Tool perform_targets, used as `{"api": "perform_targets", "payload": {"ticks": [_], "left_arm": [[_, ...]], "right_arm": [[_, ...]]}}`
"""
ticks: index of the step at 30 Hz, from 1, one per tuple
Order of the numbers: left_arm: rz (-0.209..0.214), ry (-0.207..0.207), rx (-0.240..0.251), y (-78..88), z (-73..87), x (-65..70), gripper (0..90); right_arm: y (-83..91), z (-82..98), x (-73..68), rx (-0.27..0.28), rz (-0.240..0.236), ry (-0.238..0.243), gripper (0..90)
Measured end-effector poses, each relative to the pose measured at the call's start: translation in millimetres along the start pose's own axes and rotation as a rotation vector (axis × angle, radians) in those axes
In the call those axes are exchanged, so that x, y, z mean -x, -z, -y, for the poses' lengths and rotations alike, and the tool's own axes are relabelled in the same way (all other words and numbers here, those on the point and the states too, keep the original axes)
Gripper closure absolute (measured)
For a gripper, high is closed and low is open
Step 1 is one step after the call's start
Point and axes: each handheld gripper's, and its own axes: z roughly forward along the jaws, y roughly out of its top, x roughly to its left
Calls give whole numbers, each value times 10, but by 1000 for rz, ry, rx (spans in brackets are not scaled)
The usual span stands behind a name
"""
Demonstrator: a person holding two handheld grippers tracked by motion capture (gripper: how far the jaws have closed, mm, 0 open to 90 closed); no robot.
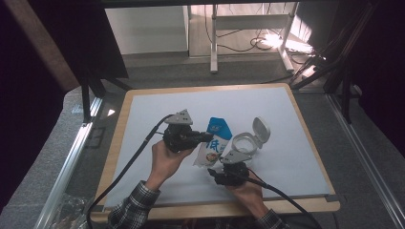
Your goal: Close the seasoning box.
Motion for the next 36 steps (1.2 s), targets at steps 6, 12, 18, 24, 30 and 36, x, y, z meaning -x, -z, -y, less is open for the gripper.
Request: {"api": "perform_targets", "payload": {"ticks": [6,12,18,24,30,36], "left_arm": [[1,0,-5,15,-33,27,900],[-2,-13,-14,-5,-91,74,900],[4,-1,-10,-16,-93,72,900],[15,17,-7,-11,-101,54,900],[25,35,2,-15,-106,45,900],[30,44,3,-26,-106,32,900]], "right_arm": [[-64,-45,-22,15,28,23,370],[-98,-60,-38,40,53,42,374],[-102,-60,-42,67,81,55,377],[-120,-60,-45,73,92,65,380],[-124,-65,-58,92,93,67,379],[-121,-72,-50,107,37,31,378]]}}
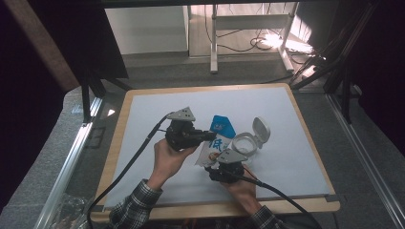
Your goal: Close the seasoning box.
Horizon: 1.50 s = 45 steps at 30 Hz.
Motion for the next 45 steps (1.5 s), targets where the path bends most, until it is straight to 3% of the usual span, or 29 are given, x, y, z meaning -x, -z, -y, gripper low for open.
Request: {"api": "perform_targets", "payload": {"ticks": [6,12,15,19,20,22,26,32,39,45], "left_arm": [[10,10,6,22,-10,-5,900],[24,19,17,64,-24,1,900],[24,15,14,62,-20,10,900],[19,14,1,26,-6,12,900],[21,15,1,18,-4,10,900],[20,16,4,3,-3,5,900],[20,22,6,-33,2,-14,900],[25,17,11,-94,11,-45,900],[25,0,26,-130,23,-64,893],[28,-8,30,-168,37,-58,882]], "right_arm": [[-14,-6,30,2,-25,-45,375],[-9,-6,41,10,-23,-50,370],[3,-8,24,47,-41,-72,364],[15,-9,-17,71,-39,-53,389],[21,-9,-16,64,-56,-44,402],[27,-2,-35,67,-30,-35,451],[42,-5,-35,49,-35,-26,467],[69,10,-11,15,-54,-44,491],[121,36,10,30,-92,-59,505],[128,57,6,24,-95,-65,506]]}}
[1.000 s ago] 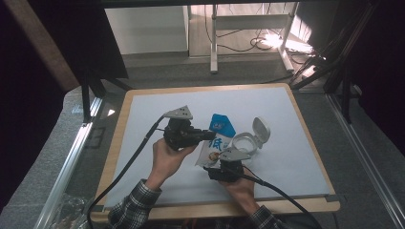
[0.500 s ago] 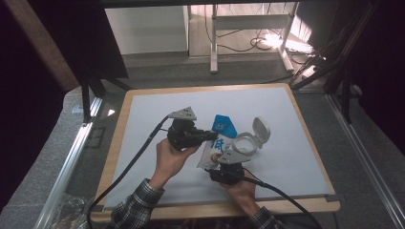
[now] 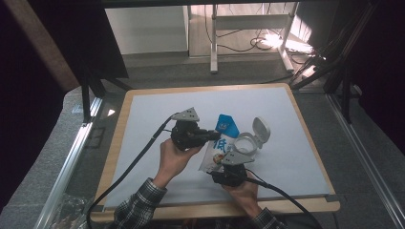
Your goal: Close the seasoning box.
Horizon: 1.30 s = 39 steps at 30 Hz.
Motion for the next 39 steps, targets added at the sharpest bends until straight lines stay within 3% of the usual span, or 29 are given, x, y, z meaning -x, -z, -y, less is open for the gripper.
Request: {"api": "perform_targets", "payload": {"ticks": [14,18,21,23,29,39], "left_arm": [[-9,-21,-11,-55,24,4,859],[-23,-19,-8,-92,28,-22,891],[-22,-14,-11,-108,18,-39,896],[-42,-41,-36,-150,-27,-2,899],[-44,-75,-57,-225,-120,72,900],[-30,-67,-59,-253,-130,48,900]], "right_arm": [[46,-5,-15,25,-24,-7,505],[53,-7,-35,33,-23,13,505],[61,-11,-35,26,-36,-8,505],[69,-11,-17,17,-35,-17,505],[113,-23,-6,21,-44,-33,506],[131,-35,-23,14,-54,-18,515]]}}
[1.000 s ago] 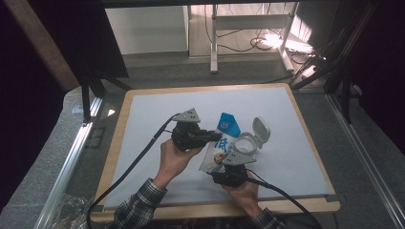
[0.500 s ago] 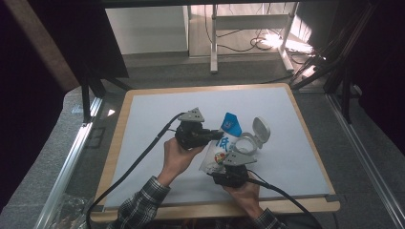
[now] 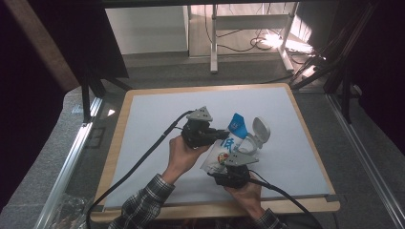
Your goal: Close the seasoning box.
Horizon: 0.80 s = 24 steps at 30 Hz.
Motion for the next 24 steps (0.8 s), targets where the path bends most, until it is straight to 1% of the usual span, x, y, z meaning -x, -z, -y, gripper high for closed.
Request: {"api": "perform_targets", "payload": {"ticks": [4,6,9,11,13,15,18,20,24], "left_arm": [[2,3,-3,-6,-2,-10,900],[4,6,-6,-8,-4,-19,900],[6,8,-11,-12,-7,-27,900],[-9,-7,-33,-29,-32,-3,900],[-9,-26,-47,-45,-60,12,900],[-9,-20,-49,-63,-83,19,900],[-4,-5,-43,-74,-91,-13,900],[-4,0,-47,-87,-87,-33,900],[2,5,-51,-111,-84,-46,900]], "right_arm": [[-1,-1,-7,-6,-6,-1,515],[-2,-3,-7,-5,-7,10,518],[-3,-4,-14,-7,-14,8,521],[-4,-4,-27,-15,-17,5,523],[-7,-6,-30,-13,-17,14,523],[-5,-8,-30,-11,-18,12,523],[11,-22,-25,-9,-23,10,525],[12,-28,-27,-16,-38,-1,527],[-2,-29,-35,-20,-48,1,529]]}}
